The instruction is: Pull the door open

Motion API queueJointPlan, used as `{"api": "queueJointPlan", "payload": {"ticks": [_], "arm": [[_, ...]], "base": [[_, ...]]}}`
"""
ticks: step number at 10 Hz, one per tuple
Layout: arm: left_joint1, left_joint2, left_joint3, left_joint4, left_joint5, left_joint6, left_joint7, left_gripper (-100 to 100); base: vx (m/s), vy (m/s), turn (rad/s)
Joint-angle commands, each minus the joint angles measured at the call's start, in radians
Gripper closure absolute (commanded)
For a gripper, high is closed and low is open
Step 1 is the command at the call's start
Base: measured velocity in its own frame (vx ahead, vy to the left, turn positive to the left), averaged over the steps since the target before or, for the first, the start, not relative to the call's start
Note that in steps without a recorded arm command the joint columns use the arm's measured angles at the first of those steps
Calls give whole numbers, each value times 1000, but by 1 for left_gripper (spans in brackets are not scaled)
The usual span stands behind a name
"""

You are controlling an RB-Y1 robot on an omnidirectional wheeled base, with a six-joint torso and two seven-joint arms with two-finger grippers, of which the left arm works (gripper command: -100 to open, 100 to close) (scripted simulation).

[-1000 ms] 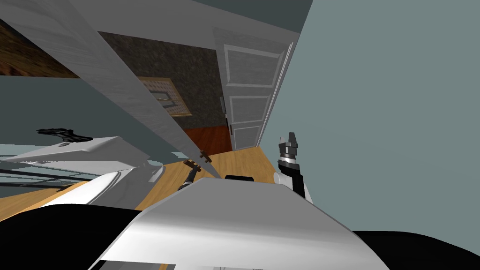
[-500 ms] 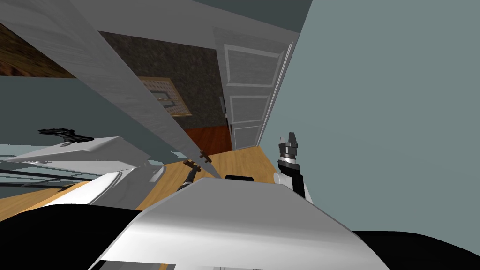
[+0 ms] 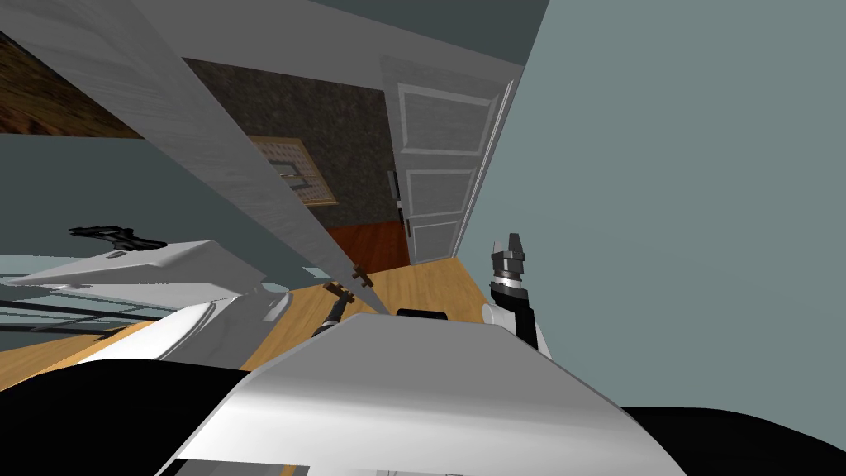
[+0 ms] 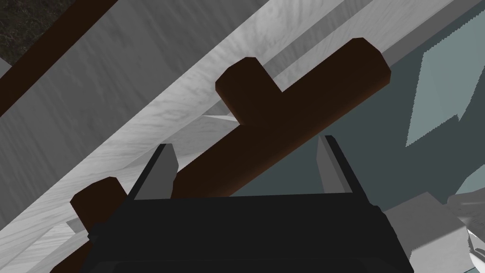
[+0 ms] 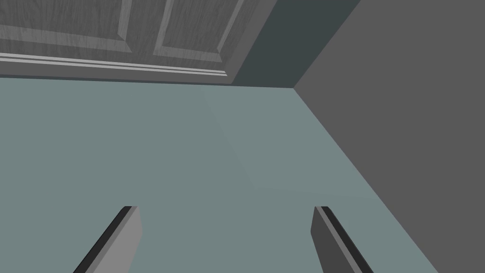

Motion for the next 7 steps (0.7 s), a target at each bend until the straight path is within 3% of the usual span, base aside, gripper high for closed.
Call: {"api": "queueJointPlan", "payload": {"ticks": [1, 6, 7], "arm": [[-19, -8, -3, 9, 11, -5, 41, 100], [-19, -8, -3, 9, 11, -5, 41, 100], [-2, 0, -5, -9, 7, 5, 32, 100]], "base": [[0, 0, 0], [1, -2, 0], [-59, 57, -43]]}}
